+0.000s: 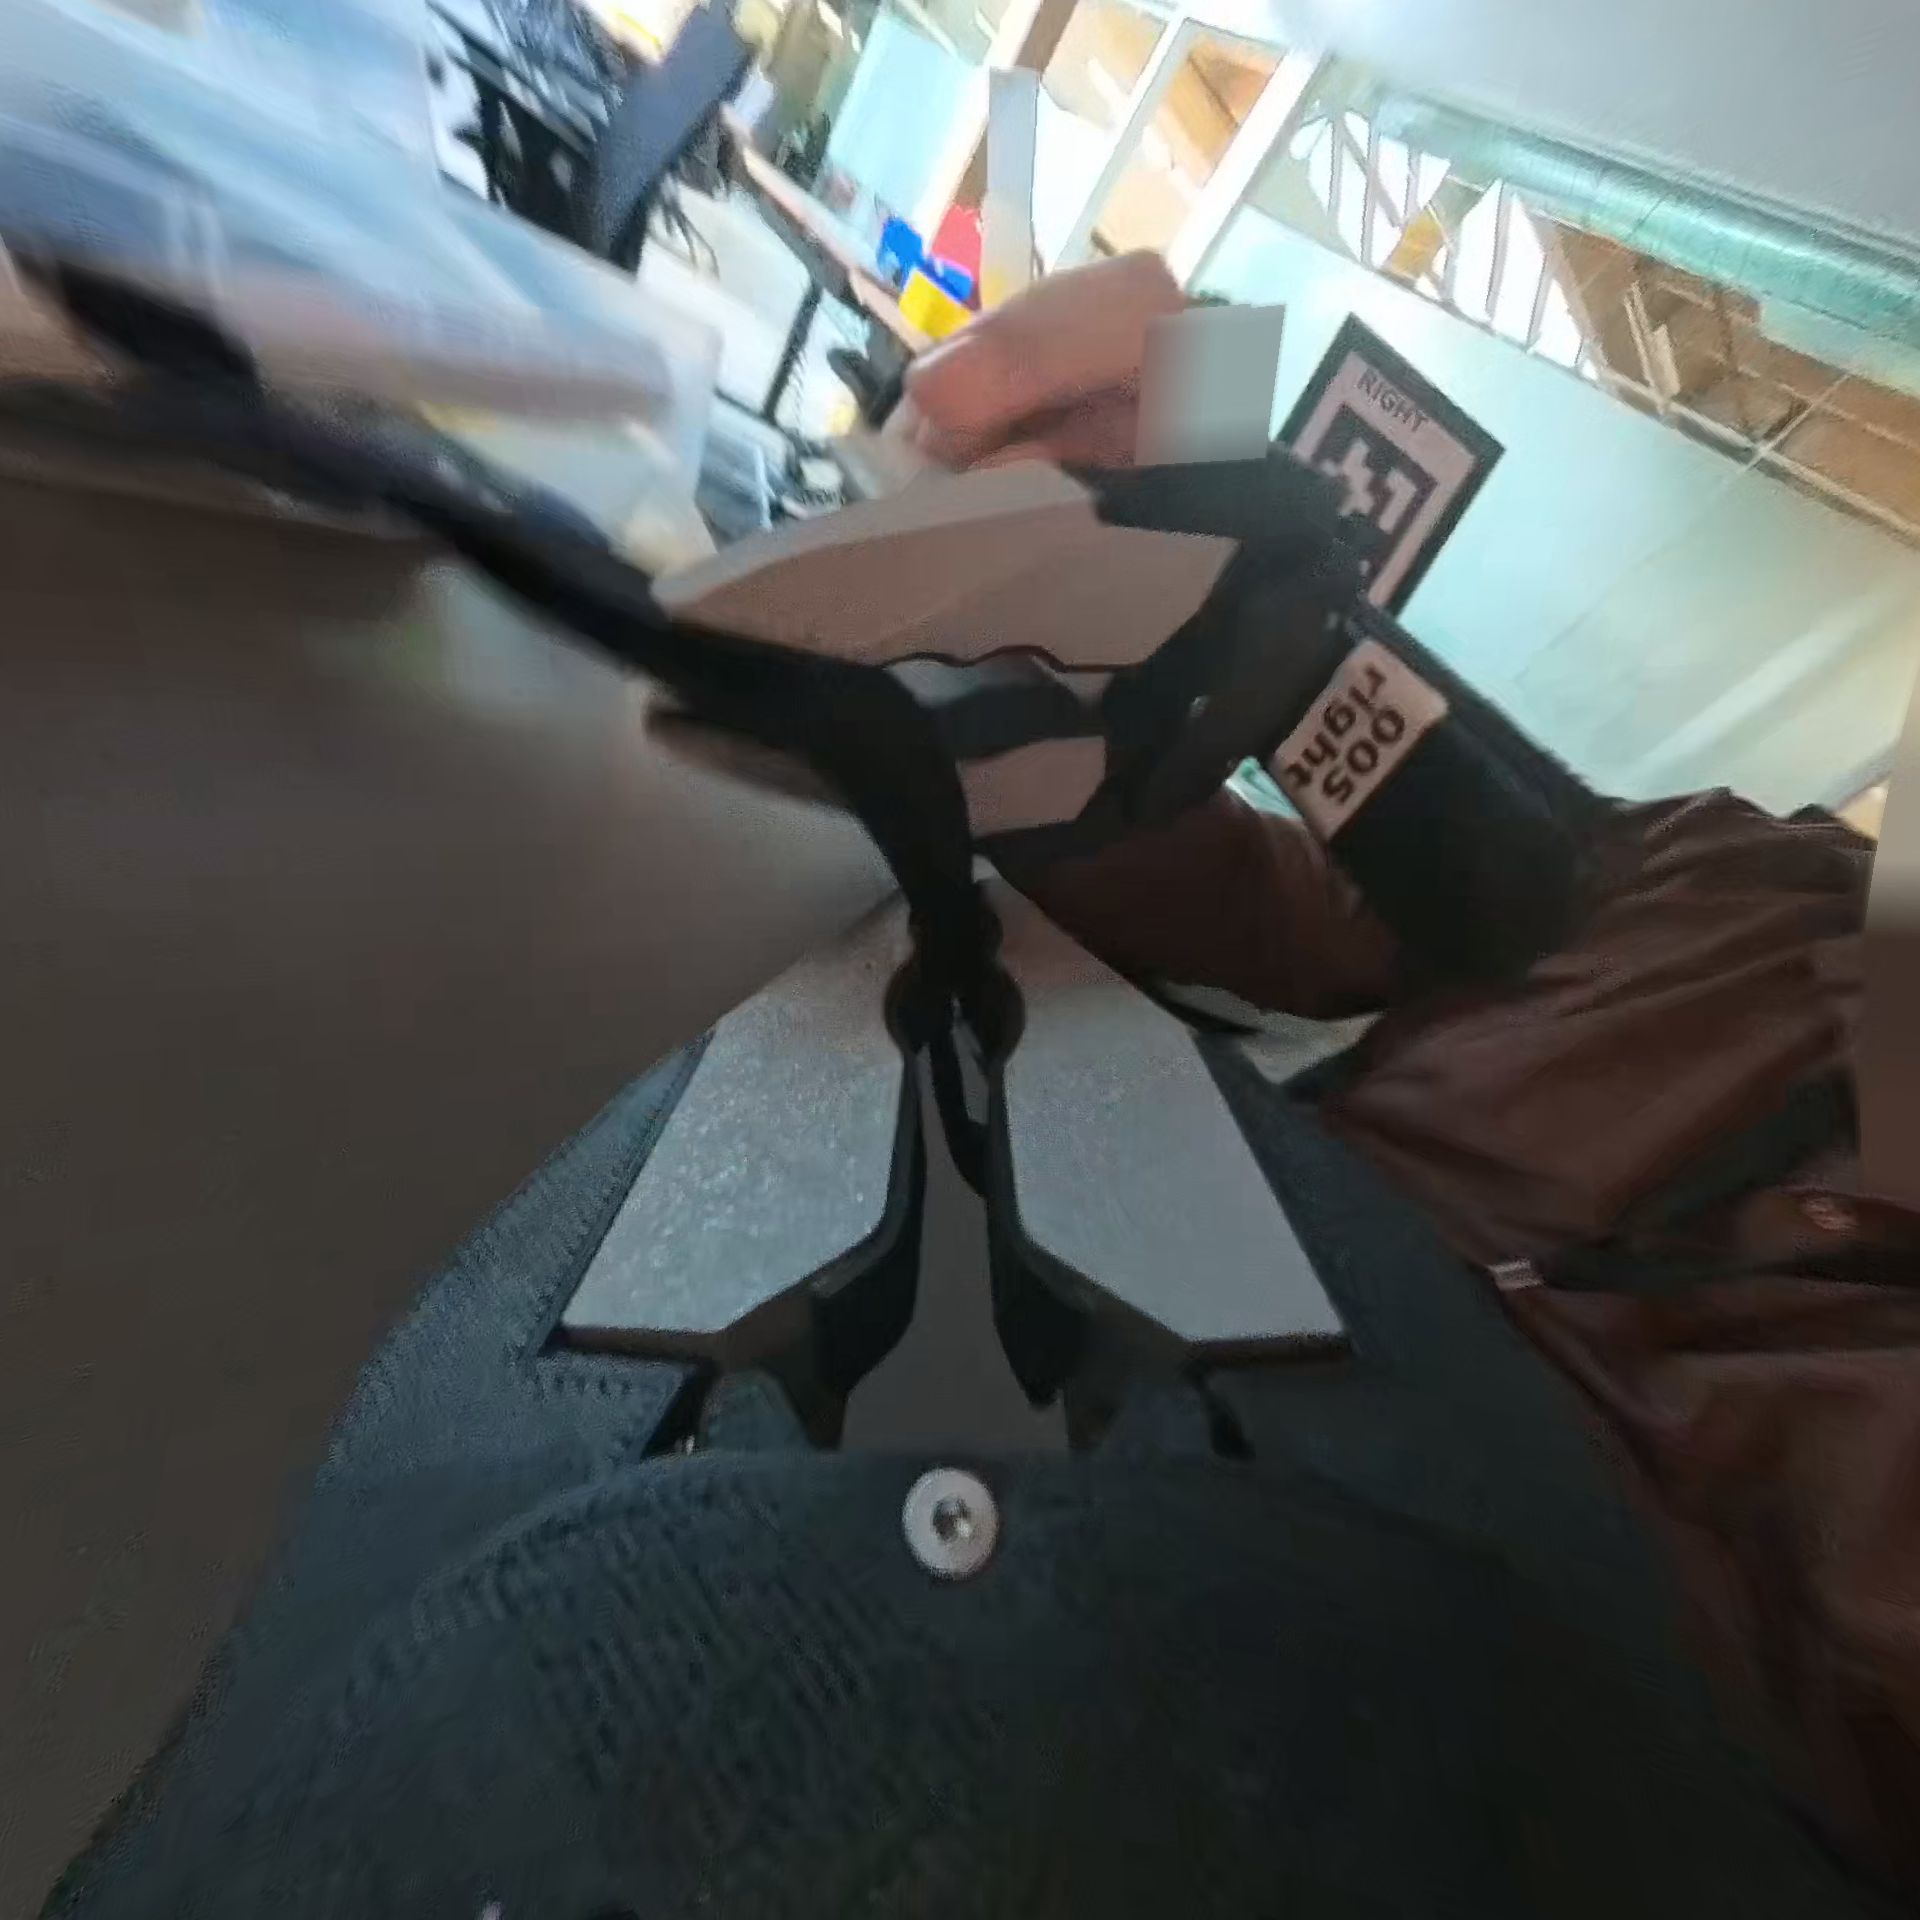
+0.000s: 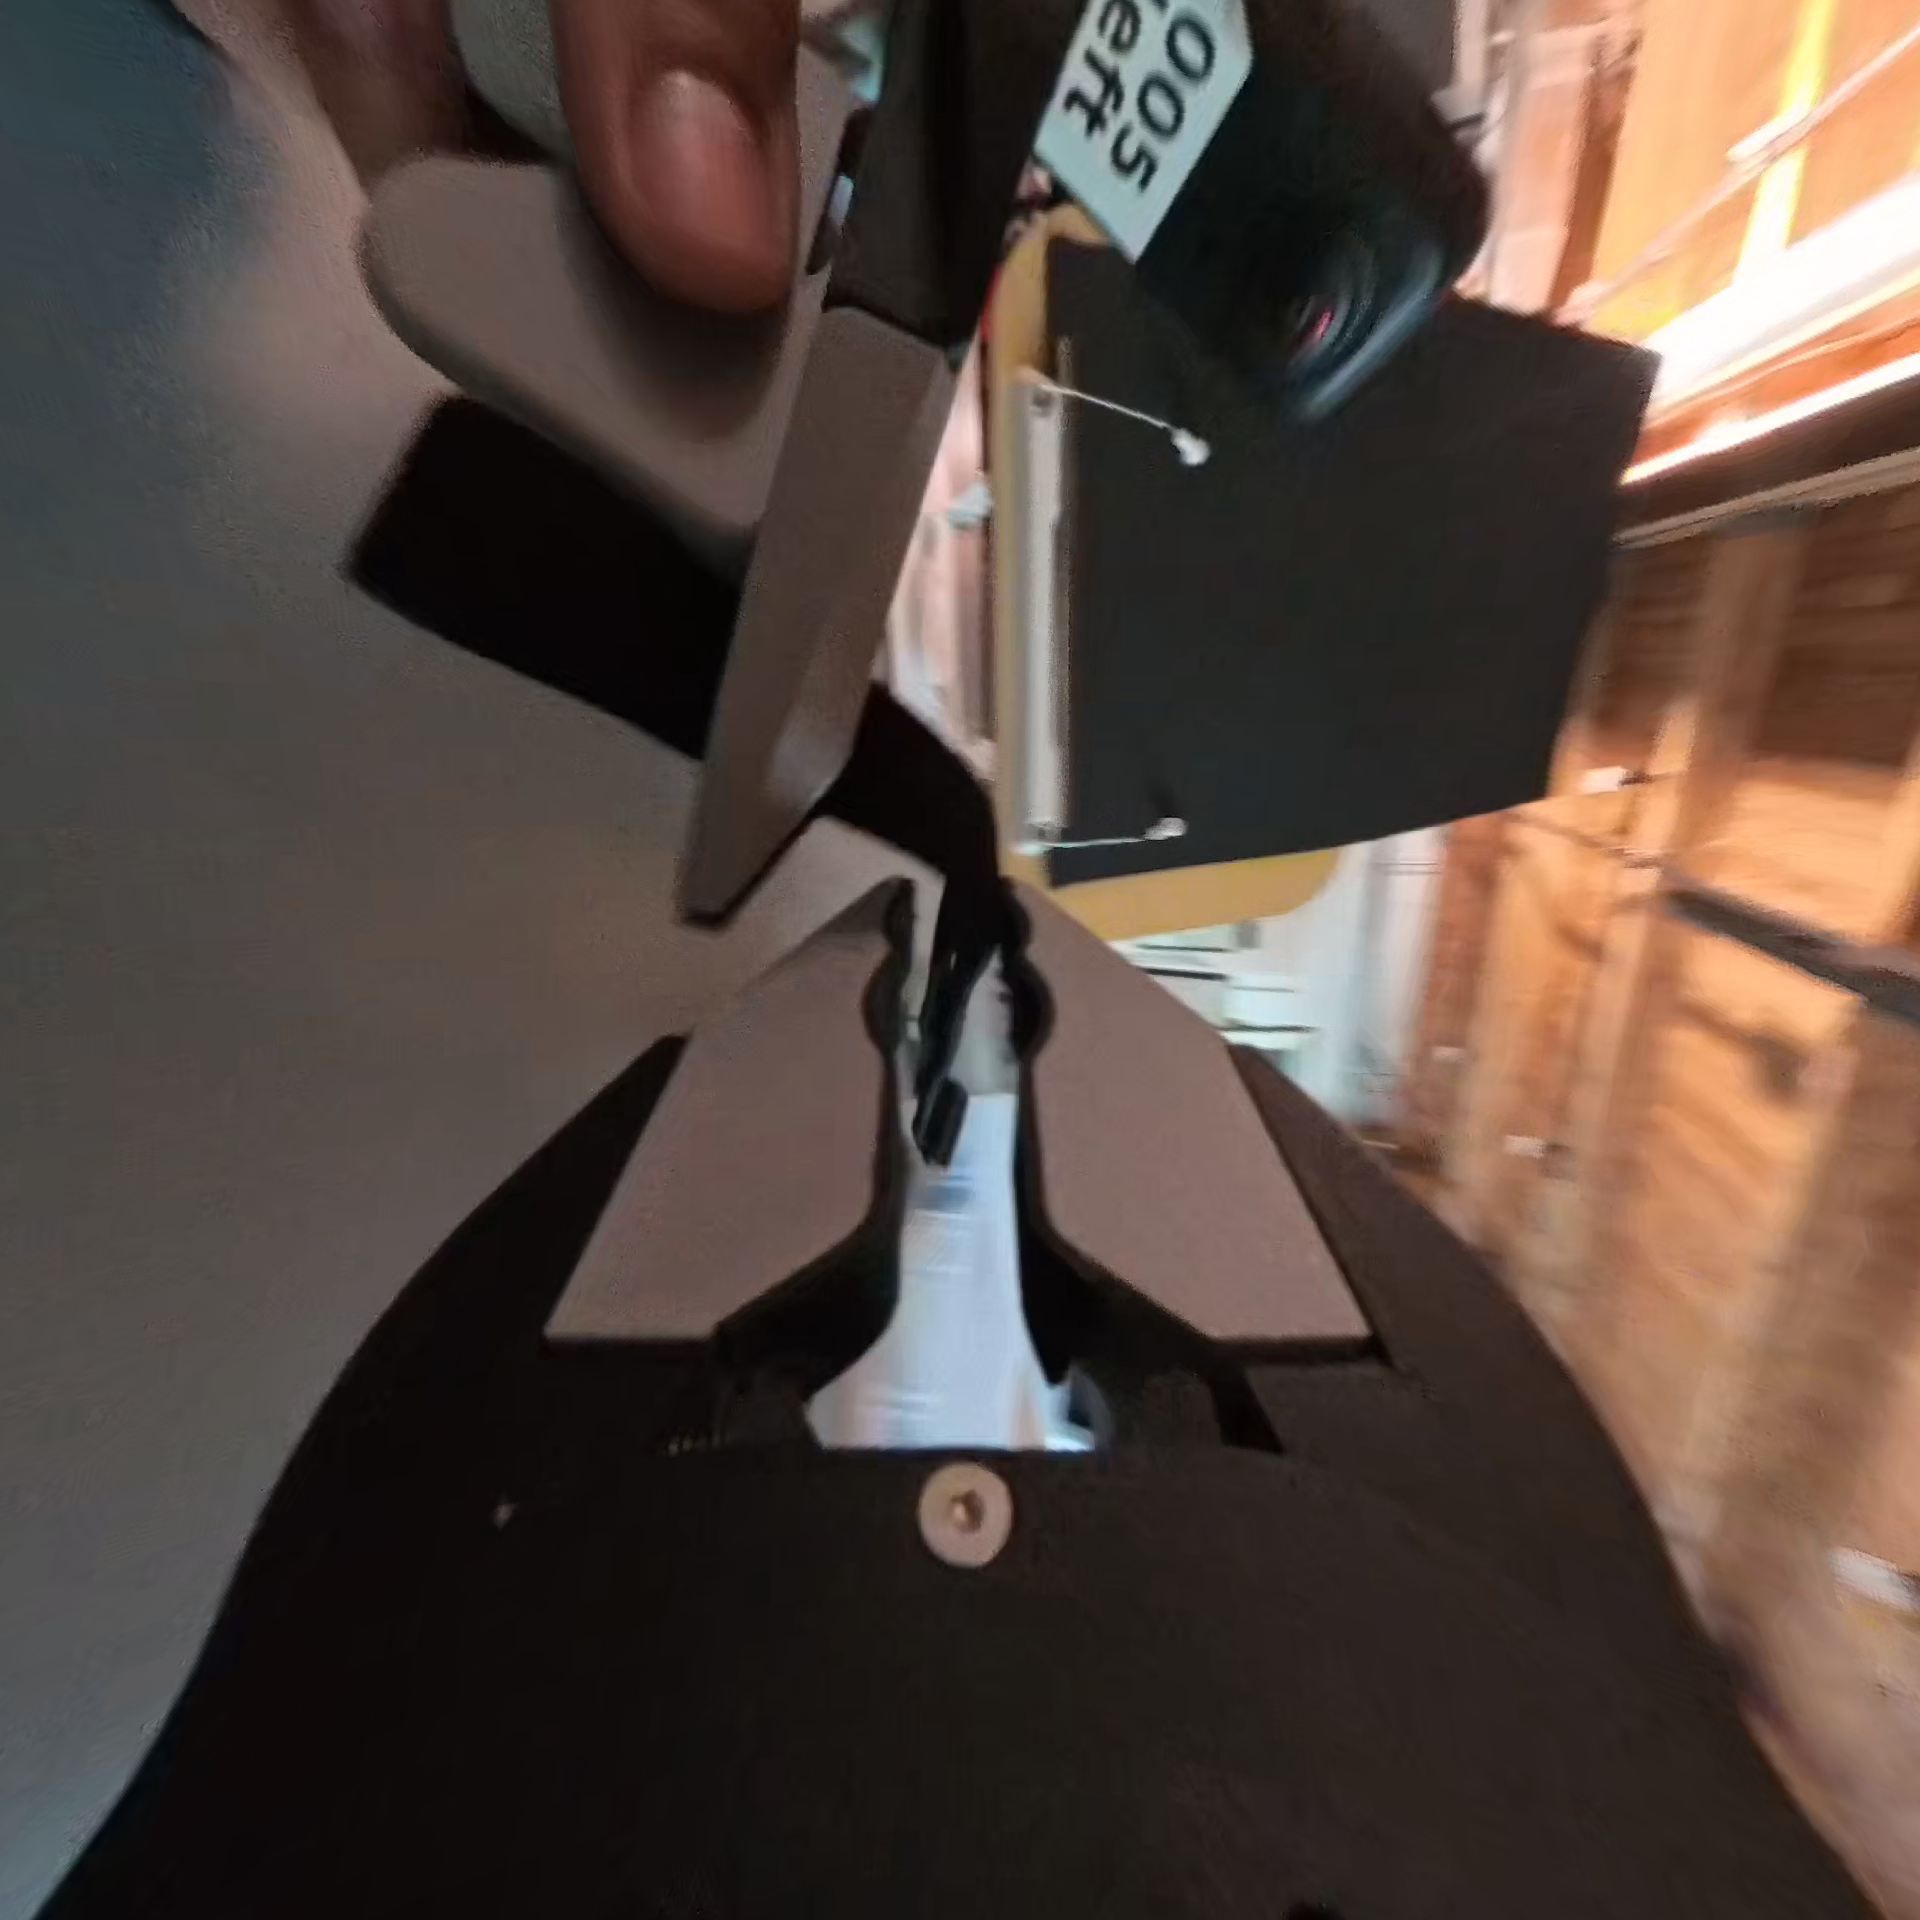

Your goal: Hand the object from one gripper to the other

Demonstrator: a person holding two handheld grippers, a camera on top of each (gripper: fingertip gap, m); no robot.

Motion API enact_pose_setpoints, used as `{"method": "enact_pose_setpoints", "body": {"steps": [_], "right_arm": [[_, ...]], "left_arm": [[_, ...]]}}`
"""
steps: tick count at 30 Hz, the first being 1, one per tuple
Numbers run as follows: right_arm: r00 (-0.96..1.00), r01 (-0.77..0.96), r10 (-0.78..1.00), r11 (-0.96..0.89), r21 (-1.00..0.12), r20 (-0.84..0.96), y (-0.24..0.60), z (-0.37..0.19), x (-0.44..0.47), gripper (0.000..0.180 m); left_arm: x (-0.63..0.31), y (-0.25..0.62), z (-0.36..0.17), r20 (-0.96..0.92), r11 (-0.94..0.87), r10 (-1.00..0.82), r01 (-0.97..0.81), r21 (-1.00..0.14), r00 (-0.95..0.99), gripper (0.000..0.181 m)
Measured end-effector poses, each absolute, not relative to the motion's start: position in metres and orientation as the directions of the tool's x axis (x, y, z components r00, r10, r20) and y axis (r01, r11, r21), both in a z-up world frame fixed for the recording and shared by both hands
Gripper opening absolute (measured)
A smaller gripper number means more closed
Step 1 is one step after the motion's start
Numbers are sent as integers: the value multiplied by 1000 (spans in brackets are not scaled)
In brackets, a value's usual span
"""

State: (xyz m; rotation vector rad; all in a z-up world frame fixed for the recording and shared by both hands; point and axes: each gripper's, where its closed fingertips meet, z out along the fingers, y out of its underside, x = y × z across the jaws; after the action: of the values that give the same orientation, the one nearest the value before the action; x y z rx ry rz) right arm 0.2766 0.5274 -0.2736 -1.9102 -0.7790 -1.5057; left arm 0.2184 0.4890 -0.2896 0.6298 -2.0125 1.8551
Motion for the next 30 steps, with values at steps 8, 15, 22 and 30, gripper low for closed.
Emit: {"method": "enact_pose_setpoints", "body": {"steps": [8, 15, 22, 30], "right_arm": [[732, 607, 7, -462, -647, 682, 502, -254, 253, 64], [966, 255, 65, -401, -880, 250, 505, -259, 235, 64], [965, -91, 219, -224, -970, -142, 524, -235, 213, 70], [963, -103, 237, -108, -989, -127, 520, -219, 218, 1]], "left_arm": [[233, 518, -264, 246, 34, -289, -267, -963, -925, 0], [253, 523, -259, -171, 211, -524, 67, -975, -835, 0], [233, 497, -266, -394, 325, -430, 268, -907, -812, 0], [235, 490, -274, -323, 312, -456, 191, -931, -829, 6]]}}
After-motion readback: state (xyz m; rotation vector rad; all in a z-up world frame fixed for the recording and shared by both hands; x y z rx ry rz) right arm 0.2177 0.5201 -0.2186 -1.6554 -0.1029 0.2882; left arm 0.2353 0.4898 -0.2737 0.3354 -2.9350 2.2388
